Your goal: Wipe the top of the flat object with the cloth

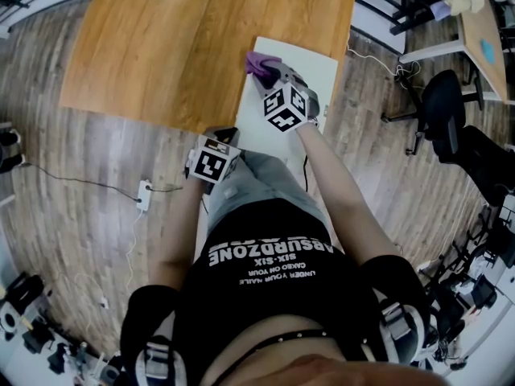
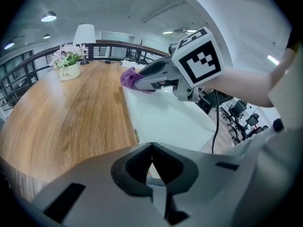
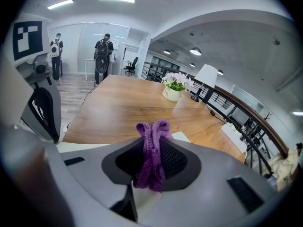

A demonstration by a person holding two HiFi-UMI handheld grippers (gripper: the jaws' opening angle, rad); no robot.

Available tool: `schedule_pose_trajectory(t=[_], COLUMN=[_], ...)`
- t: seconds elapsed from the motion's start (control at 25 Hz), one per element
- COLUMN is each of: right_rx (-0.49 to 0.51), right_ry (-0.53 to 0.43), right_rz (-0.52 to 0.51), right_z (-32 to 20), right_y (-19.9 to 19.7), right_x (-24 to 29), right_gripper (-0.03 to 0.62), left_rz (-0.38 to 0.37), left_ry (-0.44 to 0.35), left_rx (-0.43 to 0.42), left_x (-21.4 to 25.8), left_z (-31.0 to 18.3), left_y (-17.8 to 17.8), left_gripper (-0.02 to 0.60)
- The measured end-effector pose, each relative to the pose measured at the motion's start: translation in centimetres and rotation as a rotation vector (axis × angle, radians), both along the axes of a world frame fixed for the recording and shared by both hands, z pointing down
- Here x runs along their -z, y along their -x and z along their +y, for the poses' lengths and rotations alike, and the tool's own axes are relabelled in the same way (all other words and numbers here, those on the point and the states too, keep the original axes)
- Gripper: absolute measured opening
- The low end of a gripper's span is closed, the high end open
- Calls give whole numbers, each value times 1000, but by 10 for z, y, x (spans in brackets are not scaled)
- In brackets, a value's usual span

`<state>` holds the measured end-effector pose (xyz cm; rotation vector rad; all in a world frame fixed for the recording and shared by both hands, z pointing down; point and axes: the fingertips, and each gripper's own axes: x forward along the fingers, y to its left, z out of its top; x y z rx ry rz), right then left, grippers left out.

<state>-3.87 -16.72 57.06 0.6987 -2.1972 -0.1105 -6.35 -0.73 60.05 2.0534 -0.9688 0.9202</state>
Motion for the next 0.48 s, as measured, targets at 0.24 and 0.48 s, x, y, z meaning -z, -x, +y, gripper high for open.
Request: schedule_pose_trajectory(t=[0.24, 0.48], right_rx=[-45, -75], right_ry=[13, 24], right_rz=[-5, -5], right_z=[-17, -31], right_y=[0, 2], right_x=[1, 1], right_gripper=[104, 104], left_rz=[-17, -32], left_ry=[1, -10], left_rx=[-12, -17], left_x=[1, 3], left_z=[-3, 0], left_y=[1, 3], left_gripper=[15, 15])
